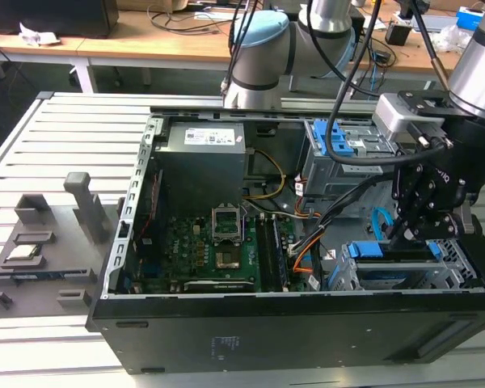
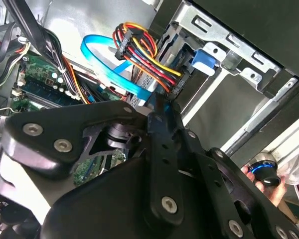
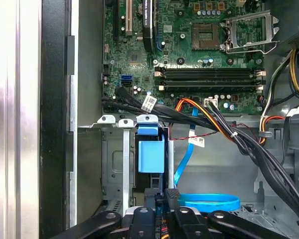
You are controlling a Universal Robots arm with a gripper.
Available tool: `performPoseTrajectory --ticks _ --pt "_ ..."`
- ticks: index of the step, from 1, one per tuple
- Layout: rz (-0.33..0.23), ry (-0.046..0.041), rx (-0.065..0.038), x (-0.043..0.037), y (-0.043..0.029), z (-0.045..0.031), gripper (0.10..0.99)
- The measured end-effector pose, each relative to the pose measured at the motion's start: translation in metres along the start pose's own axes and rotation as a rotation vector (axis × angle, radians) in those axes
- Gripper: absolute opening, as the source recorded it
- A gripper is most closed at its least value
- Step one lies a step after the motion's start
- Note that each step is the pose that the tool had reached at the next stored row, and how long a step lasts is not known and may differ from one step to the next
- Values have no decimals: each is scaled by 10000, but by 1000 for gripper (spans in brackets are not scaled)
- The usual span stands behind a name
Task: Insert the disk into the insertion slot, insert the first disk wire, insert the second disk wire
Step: 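Insert the second disk wire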
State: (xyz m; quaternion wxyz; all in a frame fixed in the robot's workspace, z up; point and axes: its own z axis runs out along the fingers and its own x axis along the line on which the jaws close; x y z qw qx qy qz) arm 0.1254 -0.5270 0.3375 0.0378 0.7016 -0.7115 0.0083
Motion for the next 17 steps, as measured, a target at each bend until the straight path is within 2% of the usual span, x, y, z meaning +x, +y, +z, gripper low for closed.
performPoseTrajectory --ticks 1,4,6,8,9,17 --pt "1 12 0 1 0 -7 235" --pt "2 11 0 9 6 -143 235" --pt "1 10 0 0 15 -360 224" --pt "1 10 0 -7 20 -474 106" --pt "2 11 0 -6 23 -543 106" --pt "1 9 0 -5 24 -557 106"
